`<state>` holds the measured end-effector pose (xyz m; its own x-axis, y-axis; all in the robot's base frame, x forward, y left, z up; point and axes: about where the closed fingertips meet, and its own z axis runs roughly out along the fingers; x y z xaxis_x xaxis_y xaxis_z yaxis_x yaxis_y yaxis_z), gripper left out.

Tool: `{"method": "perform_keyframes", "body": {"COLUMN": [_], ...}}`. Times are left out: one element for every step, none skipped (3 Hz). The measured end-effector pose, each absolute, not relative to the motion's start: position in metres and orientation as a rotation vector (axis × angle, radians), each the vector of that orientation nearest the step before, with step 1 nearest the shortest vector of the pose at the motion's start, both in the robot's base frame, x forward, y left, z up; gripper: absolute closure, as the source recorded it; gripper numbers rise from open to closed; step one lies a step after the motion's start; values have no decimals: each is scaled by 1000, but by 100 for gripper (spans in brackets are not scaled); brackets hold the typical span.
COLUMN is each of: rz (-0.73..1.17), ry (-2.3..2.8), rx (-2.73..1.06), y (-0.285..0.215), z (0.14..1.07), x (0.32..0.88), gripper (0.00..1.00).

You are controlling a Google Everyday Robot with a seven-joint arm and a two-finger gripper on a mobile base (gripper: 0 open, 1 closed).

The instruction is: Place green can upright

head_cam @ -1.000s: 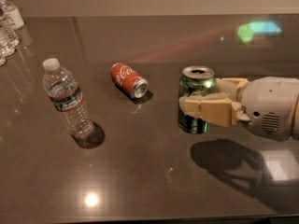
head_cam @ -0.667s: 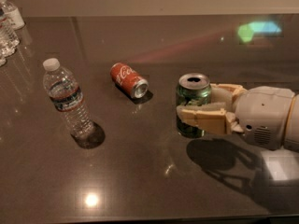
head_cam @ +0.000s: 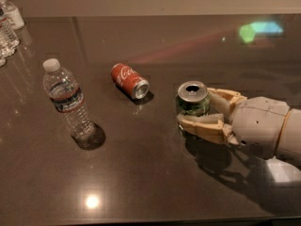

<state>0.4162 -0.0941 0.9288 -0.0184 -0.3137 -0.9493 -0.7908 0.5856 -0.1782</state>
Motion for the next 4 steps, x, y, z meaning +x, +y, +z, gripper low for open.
{"method": "perform_keyframes", "body": {"rz": [509, 562, 607, 622], "ry": [1564, 1546, 1544, 1542], "rx": [-930, -882, -843, -830], "y": [-93, -94, -93, -93], "z": [924, 920, 913, 911], "x": [421, 426, 431, 433], "gripper": [61, 38, 8, 0]}}
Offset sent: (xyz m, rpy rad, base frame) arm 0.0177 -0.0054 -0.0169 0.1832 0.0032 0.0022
